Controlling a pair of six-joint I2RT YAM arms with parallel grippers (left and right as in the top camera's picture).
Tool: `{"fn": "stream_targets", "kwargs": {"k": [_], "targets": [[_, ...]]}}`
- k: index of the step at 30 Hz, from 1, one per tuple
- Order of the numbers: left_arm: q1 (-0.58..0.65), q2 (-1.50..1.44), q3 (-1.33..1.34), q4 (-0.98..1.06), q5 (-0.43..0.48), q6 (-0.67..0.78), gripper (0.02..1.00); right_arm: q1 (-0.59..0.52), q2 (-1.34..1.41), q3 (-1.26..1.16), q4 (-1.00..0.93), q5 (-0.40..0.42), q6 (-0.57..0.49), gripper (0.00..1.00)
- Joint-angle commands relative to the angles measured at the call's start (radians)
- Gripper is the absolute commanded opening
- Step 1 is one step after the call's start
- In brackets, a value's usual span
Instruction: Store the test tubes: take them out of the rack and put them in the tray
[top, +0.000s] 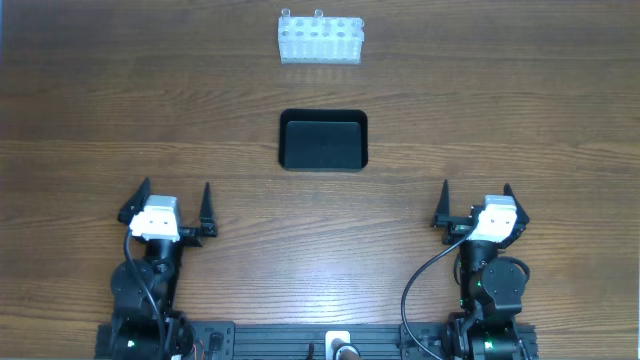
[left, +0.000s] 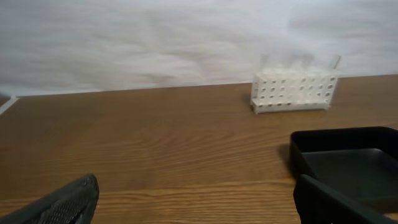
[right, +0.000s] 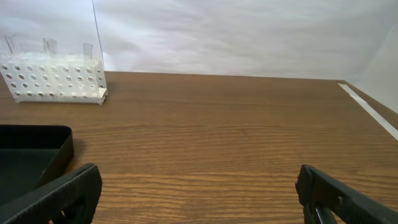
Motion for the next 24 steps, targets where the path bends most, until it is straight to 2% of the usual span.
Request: {"fn": "stream_targets", "kwargs": {"k": [1, 14, 24], "targets": [[0.040, -0.005, -0.005, 0.000, 0.006, 0.010, 1.000, -0.004, 0.003, -0.006, -0.005, -0.011, -0.005, 0.993], [0.040, -0.005, -0.005, 0.000, 0.014, 0.009, 1.000, -0.004, 0.003, -0.006, -0.005, -0.011, -0.005, 0.993], [0.040, -0.005, -0.005, 0.000, 0.018, -0.105, 1.000, -0.004, 0.003, -0.006, -0.005, -0.011, -0.005, 0.991]]}}
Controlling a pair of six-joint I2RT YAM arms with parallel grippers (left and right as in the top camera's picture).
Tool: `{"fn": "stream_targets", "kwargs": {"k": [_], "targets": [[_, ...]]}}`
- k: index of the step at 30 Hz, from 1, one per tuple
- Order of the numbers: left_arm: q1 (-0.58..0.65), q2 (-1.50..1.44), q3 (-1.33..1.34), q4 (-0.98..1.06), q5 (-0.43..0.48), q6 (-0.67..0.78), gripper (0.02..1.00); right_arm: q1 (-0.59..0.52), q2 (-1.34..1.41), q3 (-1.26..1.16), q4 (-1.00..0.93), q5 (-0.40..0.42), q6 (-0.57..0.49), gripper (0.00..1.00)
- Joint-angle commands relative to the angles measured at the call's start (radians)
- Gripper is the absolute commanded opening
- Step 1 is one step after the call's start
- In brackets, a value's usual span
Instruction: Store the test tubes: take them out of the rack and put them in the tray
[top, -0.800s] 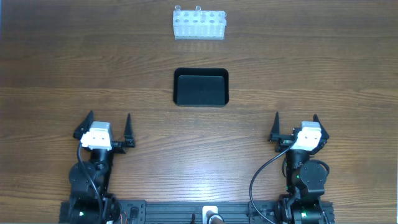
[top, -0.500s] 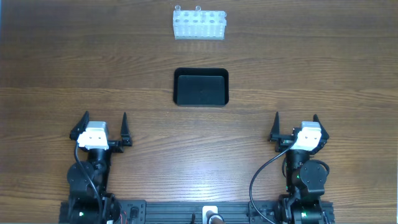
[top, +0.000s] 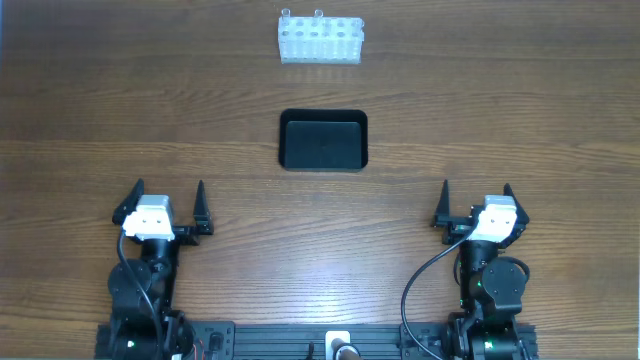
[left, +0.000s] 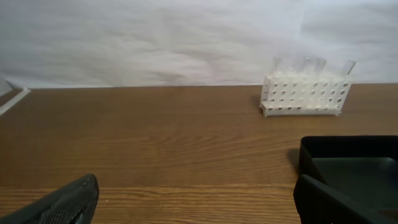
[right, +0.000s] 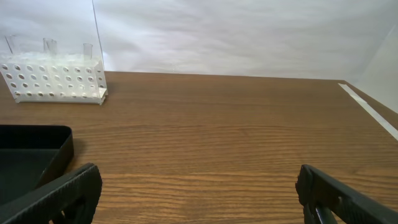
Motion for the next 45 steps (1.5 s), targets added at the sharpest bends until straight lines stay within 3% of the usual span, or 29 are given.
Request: {"fn": "stream_targets", "kwargs": {"k": [1, 5, 11, 20, 27, 34, 39, 45], "targets": [[0.005, -0.005, -0.005, 0.001, 0.013, -0.089, 1.000, -0.004, 0.003, -0.006, -0.005, -0.011, -0.004, 0.991], [0.005, 0.013, -0.005, 0.051, 0.014, -0.122, 0.996, -0.004, 0.003, -0.006, -0.005, -0.011, -0.004, 0.991], [0.005, 0.271, 0.088, 0.319, 0.010, -0.144, 0.993, -0.004, 0.003, -0.006, -0.005, -0.011, -0.004, 0.993], [-0.057, 1.022, 0.663, 0.357, 0.050, -0.145, 0.996, -0.004, 0.003, -0.006, -0.005, -0.011, -0.004, 0.993], [-0.197, 1.568, 1.162, 0.263, -0.022, -0.147, 0.998, -0.004, 0.003, -0.006, -0.005, -0.011, -0.004, 0.993], [-0.267, 1.994, 1.568, 0.183, -0.036, -0.217, 0.998, -0.004, 0.003, -0.006, -0.005, -0.011, -0.004, 0.993], [-0.304, 2.184, 1.869, -0.049, -0.143, -0.218, 0.998, -0.004, 0.003, -0.006, -0.005, -0.011, -0.004, 0.993], [-0.309, 2.264, 1.991, -0.132, -0.147, -0.233, 0.998, -0.004, 0.003, -0.006, -0.005, -0.011, -0.004, 0.991]]}}
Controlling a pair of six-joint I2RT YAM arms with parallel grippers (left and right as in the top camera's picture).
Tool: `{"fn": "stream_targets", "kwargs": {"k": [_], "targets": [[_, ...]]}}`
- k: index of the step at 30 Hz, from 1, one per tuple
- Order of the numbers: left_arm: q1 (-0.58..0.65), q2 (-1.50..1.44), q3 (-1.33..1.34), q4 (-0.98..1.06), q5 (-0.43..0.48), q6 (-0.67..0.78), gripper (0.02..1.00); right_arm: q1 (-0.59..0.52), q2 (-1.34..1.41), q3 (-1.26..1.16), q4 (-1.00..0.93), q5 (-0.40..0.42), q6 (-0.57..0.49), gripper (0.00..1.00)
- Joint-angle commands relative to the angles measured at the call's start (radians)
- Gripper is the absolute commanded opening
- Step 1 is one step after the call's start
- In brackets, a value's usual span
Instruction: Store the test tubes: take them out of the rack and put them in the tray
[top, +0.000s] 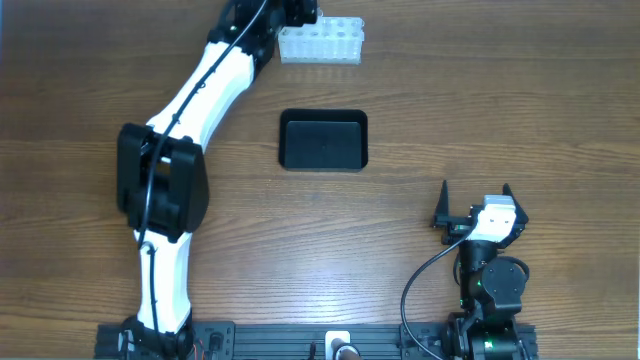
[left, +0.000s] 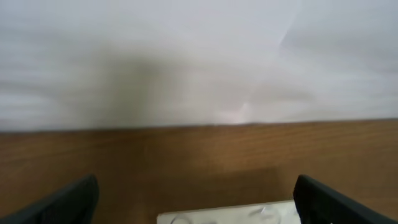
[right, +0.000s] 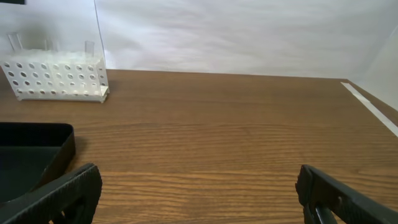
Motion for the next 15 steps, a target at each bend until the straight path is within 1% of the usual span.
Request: {"fn": "stream_targets", "kwargs": {"k": [1, 9, 11, 15], "targets": [[0.000, 0.036, 0.068, -0.032, -0.044, -0.038, 0.998, -0.004, -0.003, -0.006, -0.004, -0.004, -0.005, 0.991], [-0.016, 0.045, 0.068, -0.095, -0.109, -0.042, 0.998, -0.004, -0.003, -0.006, -0.004, -0.004, -0.005, 0.993], [-0.019, 0.048, 0.068, -0.105, -0.129, -0.064, 0.998, -0.004, -0.003, -0.006, -0.004, -0.004, -0.005, 0.991], [-0.019, 0.066, 0.068, -0.100, -0.131, -0.064, 0.993, -0.004, -0.003, -0.006, -0.004, -0.004, -0.005, 0.991]]}}
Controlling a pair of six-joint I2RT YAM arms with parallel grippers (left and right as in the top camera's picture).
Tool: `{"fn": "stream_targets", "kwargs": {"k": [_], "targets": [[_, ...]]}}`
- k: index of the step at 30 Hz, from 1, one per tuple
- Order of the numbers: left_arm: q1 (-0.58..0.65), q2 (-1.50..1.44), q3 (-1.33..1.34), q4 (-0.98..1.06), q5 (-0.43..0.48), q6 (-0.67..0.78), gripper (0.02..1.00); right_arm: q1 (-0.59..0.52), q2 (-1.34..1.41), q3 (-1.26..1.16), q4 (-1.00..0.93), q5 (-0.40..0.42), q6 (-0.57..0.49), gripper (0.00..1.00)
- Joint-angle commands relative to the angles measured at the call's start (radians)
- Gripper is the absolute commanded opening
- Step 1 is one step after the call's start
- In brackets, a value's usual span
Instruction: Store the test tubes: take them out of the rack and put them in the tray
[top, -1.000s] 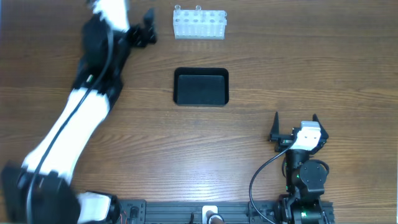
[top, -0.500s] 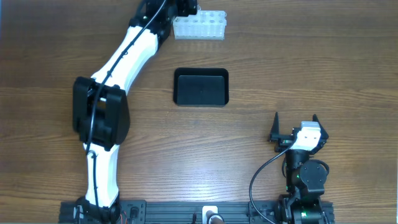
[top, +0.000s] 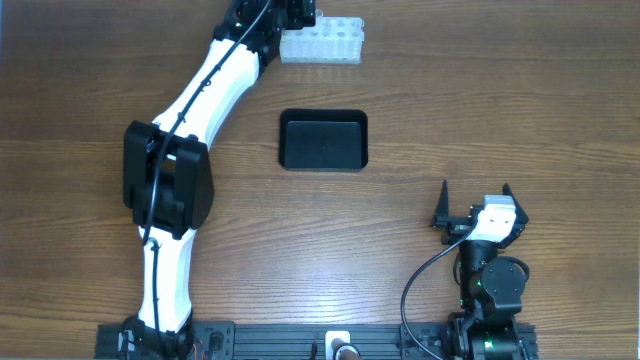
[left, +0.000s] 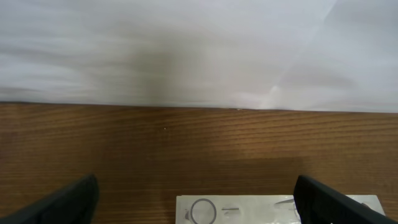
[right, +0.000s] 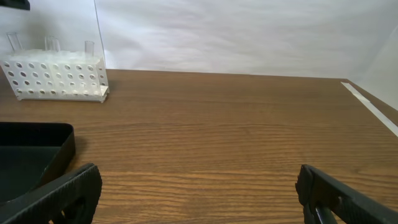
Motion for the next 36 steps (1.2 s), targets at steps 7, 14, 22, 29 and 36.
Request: {"fn": "stream_targets", "kwargs": {"k": [7, 14, 22, 29, 36], "targets": [[-0.005, 0.069, 0.021, 0.016, -0.070, -0.052, 0.978, -0.004, -0.003, -0.006, -0.004, -0.004, -0.005, 0.991], [-0.004, 0.082, 0.021, 0.017, -0.085, -0.051, 0.873, -0.004, -0.003, -0.006, -0.004, -0.004, -0.005, 0.993], [-0.005, 0.093, 0.021, 0.024, -0.084, -0.052, 0.750, -0.004, -0.003, -0.006, -0.004, -0.004, -0.005, 0.991], [-0.008, 0.098, 0.021, 0.036, -0.077, -0.052, 0.643, -0.004, -0.003, -0.006, -0.004, -0.004, -0.005, 0.991], [-0.011, 0.109, 0.021, 0.037, -0.077, -0.052, 0.612, -0.004, -0.003, -0.006, -0.004, -0.004, -0.005, 0.991]]}}
